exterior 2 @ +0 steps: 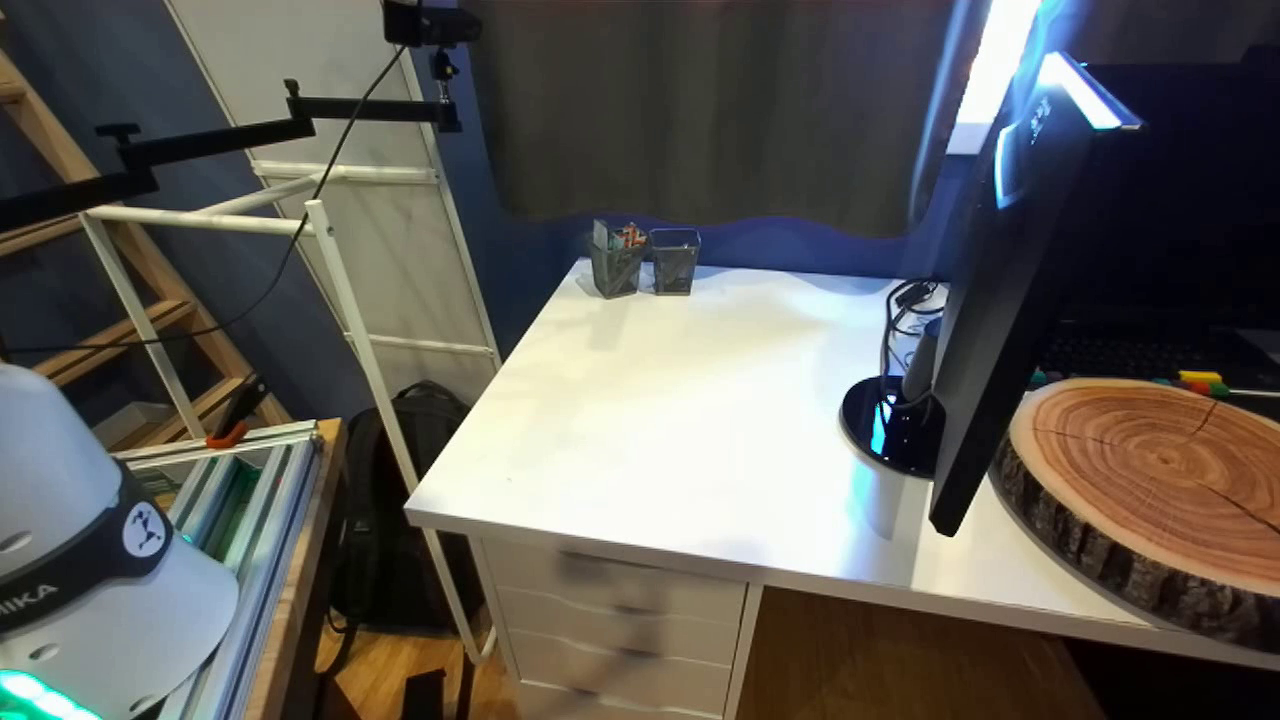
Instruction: Place the right pen holder behind the desktop monitor
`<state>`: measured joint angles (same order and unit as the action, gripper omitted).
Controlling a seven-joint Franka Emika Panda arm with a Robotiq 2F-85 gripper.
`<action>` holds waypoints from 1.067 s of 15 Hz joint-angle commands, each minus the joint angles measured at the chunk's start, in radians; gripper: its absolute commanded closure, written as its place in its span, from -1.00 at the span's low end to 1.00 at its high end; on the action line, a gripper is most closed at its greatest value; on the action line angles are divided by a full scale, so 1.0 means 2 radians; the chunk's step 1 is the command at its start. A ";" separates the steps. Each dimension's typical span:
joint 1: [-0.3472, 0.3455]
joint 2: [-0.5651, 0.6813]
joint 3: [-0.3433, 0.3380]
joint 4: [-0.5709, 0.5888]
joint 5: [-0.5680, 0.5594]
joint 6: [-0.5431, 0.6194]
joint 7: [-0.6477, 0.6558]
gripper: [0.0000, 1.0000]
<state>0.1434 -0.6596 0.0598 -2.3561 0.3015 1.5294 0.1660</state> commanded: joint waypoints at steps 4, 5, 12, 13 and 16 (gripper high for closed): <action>-0.015 0.000 0.011 0.002 0.005 -0.004 -0.007 -1.00; -0.019 0.019 0.013 0.002 -0.003 0.024 -0.017 -1.00; -0.053 0.065 -0.041 0.007 -0.049 0.114 -0.129 -1.00; -0.054 0.083 -0.051 0.013 -0.049 0.127 -0.149 -1.00; -0.054 0.113 -0.056 0.029 -0.049 0.135 -0.164 -1.00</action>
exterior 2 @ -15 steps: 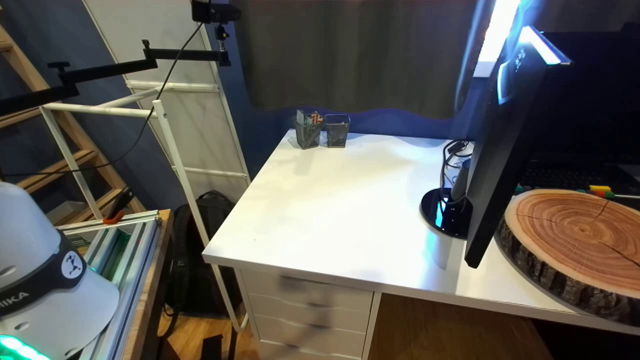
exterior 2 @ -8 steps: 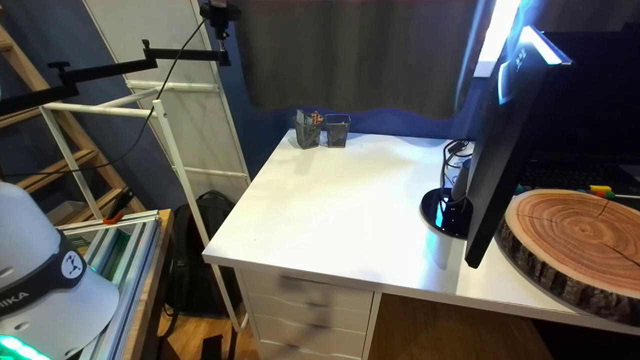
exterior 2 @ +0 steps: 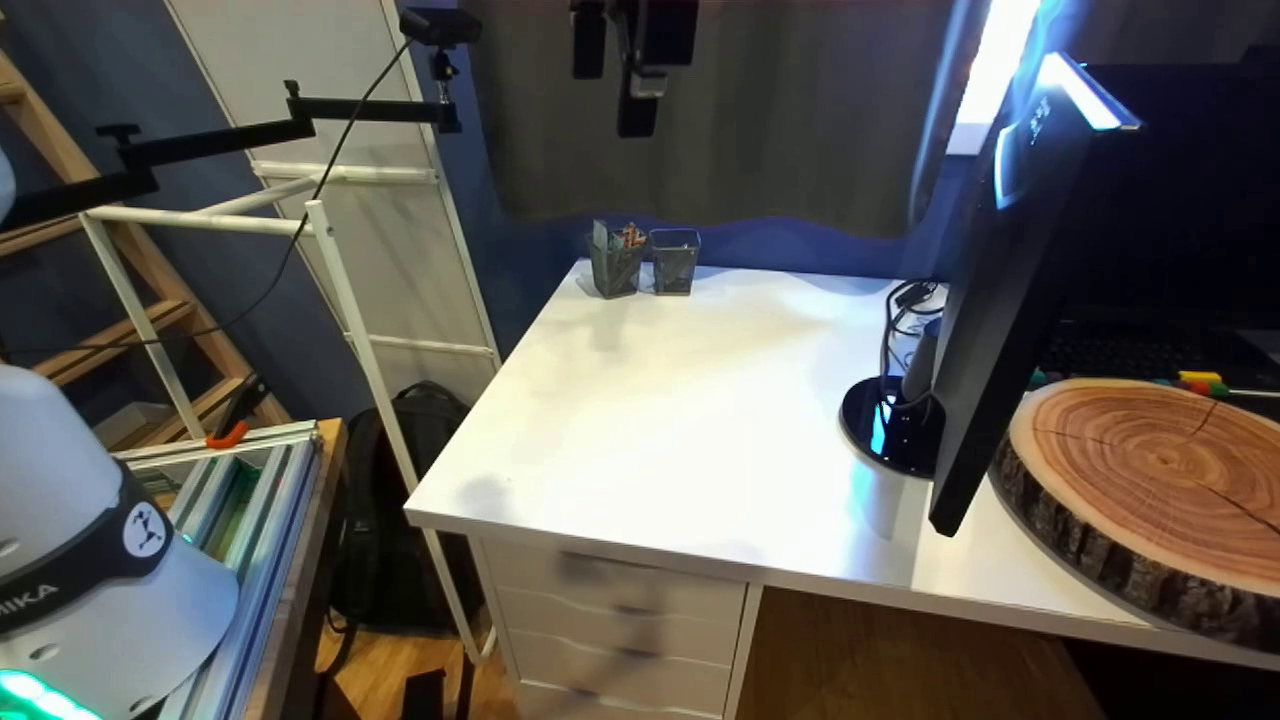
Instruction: Place the right pen holder behind the desktop monitor
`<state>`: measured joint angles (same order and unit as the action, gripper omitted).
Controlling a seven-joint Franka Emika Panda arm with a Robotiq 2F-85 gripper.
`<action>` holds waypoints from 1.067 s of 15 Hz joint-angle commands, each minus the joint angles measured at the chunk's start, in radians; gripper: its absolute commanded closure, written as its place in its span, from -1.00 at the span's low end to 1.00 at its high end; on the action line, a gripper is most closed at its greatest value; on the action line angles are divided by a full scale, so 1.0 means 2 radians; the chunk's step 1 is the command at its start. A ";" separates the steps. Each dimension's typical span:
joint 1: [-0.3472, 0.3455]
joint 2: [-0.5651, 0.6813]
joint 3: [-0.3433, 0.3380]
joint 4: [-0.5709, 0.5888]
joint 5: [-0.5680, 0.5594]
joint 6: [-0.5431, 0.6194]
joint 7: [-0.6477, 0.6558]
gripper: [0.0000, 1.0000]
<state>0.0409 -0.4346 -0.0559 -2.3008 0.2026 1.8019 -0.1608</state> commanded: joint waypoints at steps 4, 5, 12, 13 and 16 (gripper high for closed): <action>-0.001 0.000 0.004 0.005 0.001 -0.002 -0.001 -1.00; -0.001 0.000 0.004 0.005 0.001 -0.002 -0.001 -1.00; 0.080 0.079 0.087 0.013 0.073 0.101 0.012 -1.00; 0.088 0.098 0.112 0.015 0.057 0.151 0.030 -1.00; 0.108 0.182 0.155 0.043 0.037 0.277 0.078 -1.00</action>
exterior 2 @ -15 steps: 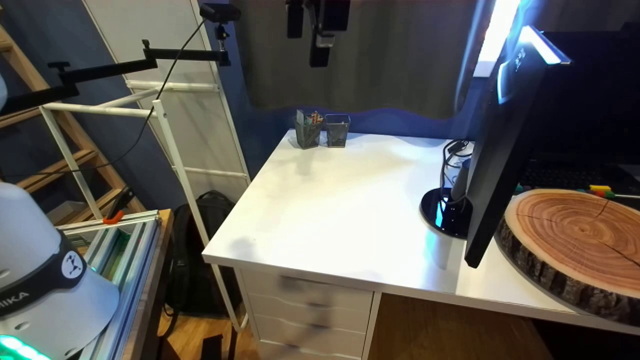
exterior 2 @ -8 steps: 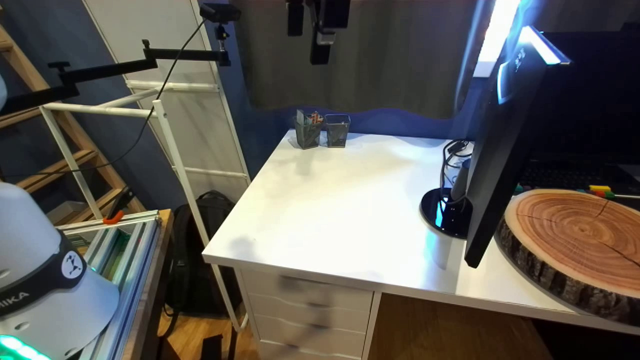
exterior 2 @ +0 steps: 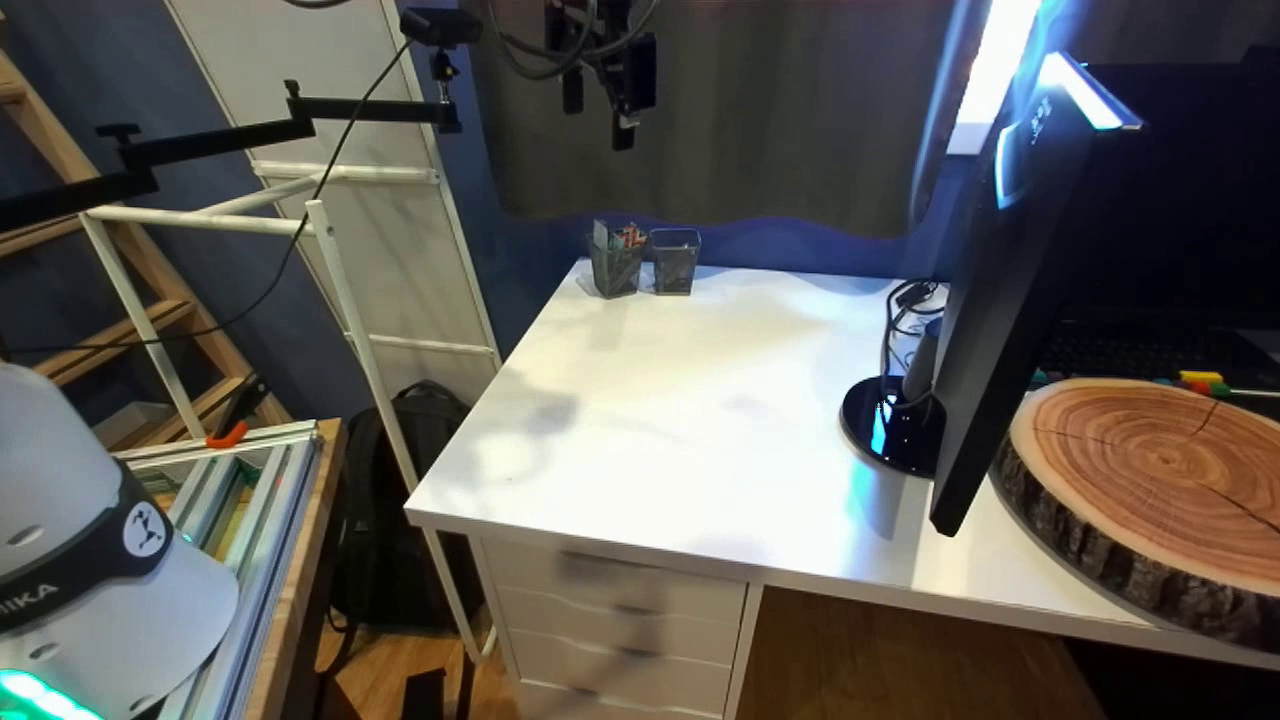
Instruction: Place the right pen holder behind the desktop monitor
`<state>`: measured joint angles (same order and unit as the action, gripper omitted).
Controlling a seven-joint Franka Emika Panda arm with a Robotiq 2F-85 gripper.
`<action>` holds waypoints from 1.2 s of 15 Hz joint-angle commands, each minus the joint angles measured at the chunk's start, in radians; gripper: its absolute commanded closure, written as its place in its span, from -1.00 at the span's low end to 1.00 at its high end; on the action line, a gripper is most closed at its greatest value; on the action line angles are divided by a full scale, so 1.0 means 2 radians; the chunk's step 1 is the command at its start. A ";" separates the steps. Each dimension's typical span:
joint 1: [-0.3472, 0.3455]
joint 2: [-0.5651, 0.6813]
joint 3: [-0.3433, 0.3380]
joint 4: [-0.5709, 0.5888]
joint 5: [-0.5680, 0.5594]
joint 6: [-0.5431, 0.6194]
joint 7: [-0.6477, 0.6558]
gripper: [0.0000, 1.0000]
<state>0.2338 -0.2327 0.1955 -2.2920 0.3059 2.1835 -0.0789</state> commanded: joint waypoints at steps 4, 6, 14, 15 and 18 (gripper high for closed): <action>0.028 0.204 0.051 0.106 -0.055 0.155 0.038 -1.00; 0.026 0.158 0.051 0.061 -0.032 0.155 0.031 -1.00; 0.033 0.259 0.018 0.124 -0.209 0.198 0.159 -1.00; 0.036 0.287 0.010 0.147 -0.220 0.189 0.161 -1.00; 0.049 0.370 -0.017 0.229 -0.254 0.165 0.148 -1.00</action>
<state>0.2912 0.3319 0.2096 -2.0302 -0.1326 2.5652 0.2155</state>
